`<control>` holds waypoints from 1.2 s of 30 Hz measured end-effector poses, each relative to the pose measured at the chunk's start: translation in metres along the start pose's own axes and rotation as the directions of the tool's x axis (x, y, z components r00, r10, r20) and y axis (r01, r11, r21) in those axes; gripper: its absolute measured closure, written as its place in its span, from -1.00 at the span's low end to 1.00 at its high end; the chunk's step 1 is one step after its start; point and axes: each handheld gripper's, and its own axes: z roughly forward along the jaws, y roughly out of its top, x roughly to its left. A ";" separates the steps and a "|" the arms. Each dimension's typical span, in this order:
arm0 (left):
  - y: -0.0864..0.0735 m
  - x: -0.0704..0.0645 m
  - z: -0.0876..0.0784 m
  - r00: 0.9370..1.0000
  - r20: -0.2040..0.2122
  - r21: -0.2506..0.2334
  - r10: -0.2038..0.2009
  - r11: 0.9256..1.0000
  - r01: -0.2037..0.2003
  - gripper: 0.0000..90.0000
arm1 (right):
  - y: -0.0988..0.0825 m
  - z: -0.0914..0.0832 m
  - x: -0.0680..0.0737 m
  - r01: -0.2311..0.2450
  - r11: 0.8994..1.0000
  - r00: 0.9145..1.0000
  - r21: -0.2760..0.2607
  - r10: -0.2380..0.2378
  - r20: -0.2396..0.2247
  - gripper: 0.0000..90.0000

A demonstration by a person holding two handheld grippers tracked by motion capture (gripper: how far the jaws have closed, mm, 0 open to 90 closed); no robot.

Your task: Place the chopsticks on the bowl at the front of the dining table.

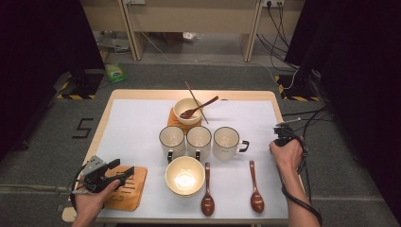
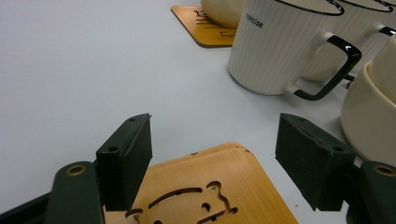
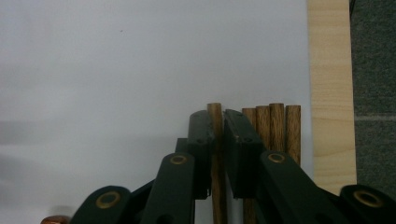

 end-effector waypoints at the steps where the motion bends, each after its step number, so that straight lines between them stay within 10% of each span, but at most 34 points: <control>1: 0.000 0.000 0.000 1.000 0.000 0.000 0.000 1.000 0.000 -0.41 | 0.000 0.000 0.000 0.000 1.000 1.000 0.000 0.000 0.000 0.82; 36: 0.001 0.003 -0.003 1.000 -0.007 -0.007 -0.006 1.000 0.006 -0.41 | 0.042 0.009 0.013 0.020 0.999 1.000 -0.040 -0.021 -0.018 0.85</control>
